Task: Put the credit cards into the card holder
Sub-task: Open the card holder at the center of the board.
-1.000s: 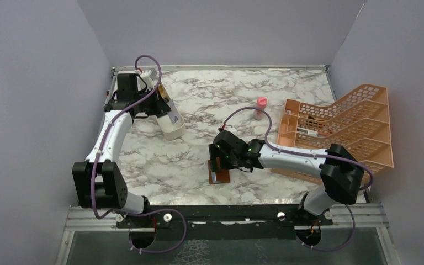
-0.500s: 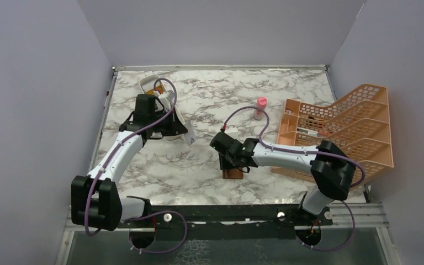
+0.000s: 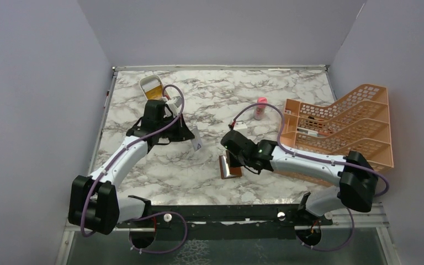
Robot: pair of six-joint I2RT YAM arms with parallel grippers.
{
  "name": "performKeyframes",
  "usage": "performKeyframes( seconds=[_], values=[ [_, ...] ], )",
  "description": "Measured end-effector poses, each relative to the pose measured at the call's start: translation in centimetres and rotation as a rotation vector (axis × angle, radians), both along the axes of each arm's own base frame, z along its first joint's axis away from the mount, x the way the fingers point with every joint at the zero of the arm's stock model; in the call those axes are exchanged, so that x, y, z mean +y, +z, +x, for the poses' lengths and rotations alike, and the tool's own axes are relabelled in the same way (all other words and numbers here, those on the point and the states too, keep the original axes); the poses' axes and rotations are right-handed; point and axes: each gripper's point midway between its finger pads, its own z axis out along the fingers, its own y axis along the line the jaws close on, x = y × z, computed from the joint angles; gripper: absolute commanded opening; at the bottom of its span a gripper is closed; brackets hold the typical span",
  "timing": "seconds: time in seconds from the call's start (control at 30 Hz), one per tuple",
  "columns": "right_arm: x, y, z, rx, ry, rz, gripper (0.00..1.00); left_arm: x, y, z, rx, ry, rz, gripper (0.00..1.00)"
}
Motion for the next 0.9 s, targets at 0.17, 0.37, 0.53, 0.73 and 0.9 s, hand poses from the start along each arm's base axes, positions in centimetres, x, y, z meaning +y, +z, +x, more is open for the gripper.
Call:
performKeyframes(
  seconds=[0.17,0.37,0.53,0.73,0.9],
  values=[
    [1.5,1.7,-0.9,-0.004,0.081,0.114,0.01,0.3,-0.8,-0.7,0.015,0.016,0.013,0.0],
    [2.4,2.4,-2.0,0.018,0.138,0.258,0.01,0.6,-1.1,-0.5,0.008,0.028,0.032,0.0],
    [-0.4,-0.1,-1.1,0.077,0.059,0.306,0.01,-0.4,-2.0,-1.4,0.022,-0.007,0.054,0.0],
    [-3.0,-2.5,-0.7,0.137,-0.008,0.327,0.01,-3.4,-4.2,-3.6,0.085,-0.112,0.08,0.0],
    [-3.7,-2.4,-0.5,0.164,-0.01,0.385,0.01,-4.8,-5.0,-4.2,0.106,-0.145,0.083,0.0]
  ],
)
